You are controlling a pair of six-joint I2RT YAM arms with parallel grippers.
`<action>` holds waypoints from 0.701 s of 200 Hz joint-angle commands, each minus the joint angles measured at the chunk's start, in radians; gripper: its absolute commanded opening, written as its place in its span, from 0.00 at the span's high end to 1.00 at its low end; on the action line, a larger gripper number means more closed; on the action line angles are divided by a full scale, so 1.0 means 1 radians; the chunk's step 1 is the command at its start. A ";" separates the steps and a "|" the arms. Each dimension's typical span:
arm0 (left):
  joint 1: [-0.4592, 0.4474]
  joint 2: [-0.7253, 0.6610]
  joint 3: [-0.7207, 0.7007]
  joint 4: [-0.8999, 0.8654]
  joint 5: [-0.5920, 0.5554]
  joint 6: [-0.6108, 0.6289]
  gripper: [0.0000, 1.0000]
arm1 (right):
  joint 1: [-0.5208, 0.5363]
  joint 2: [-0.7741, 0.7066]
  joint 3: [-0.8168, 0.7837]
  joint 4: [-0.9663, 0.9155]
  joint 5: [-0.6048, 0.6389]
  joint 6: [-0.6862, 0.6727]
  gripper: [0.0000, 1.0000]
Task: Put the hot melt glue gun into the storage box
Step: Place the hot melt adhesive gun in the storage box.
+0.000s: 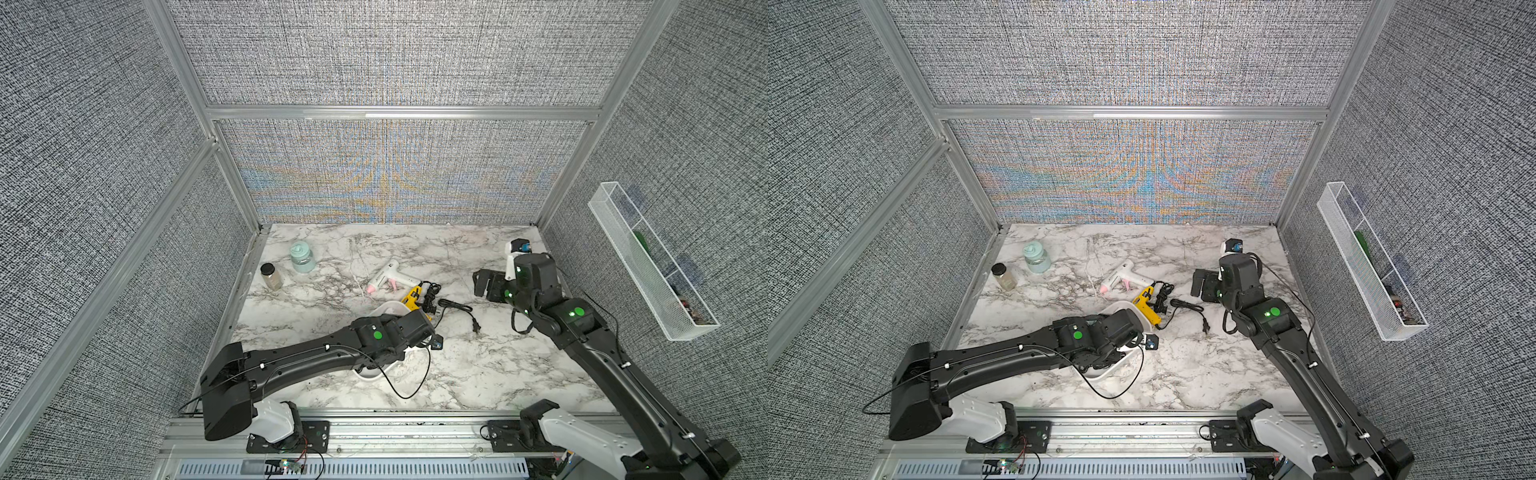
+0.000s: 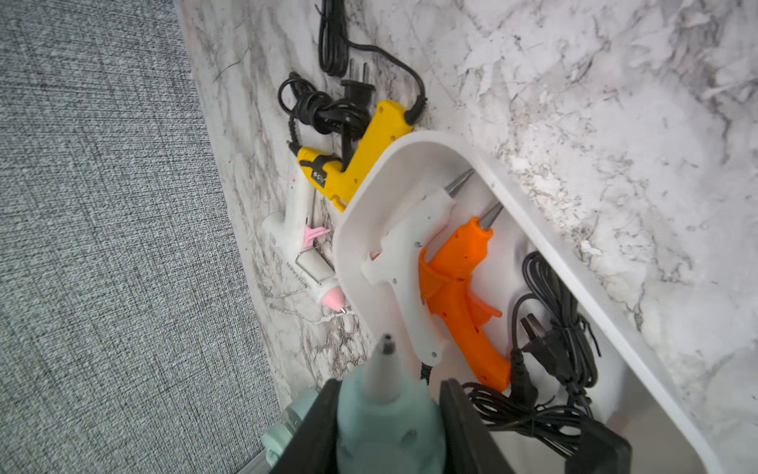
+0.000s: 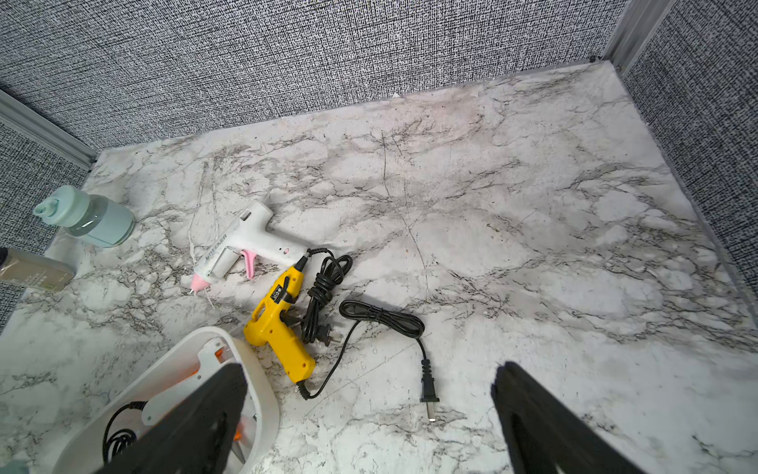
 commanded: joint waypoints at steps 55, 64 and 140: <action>0.083 0.085 -0.054 0.213 0.154 0.251 0.94 | 0.001 -0.016 -0.018 0.011 0.012 -0.003 0.01; 0.087 0.100 -0.053 0.232 0.167 0.258 0.94 | 0.001 -0.016 -0.018 0.011 0.014 -0.005 0.01; 0.113 0.228 -0.019 0.281 0.232 0.249 0.90 | -0.002 -0.018 -0.019 0.005 0.022 -0.015 0.01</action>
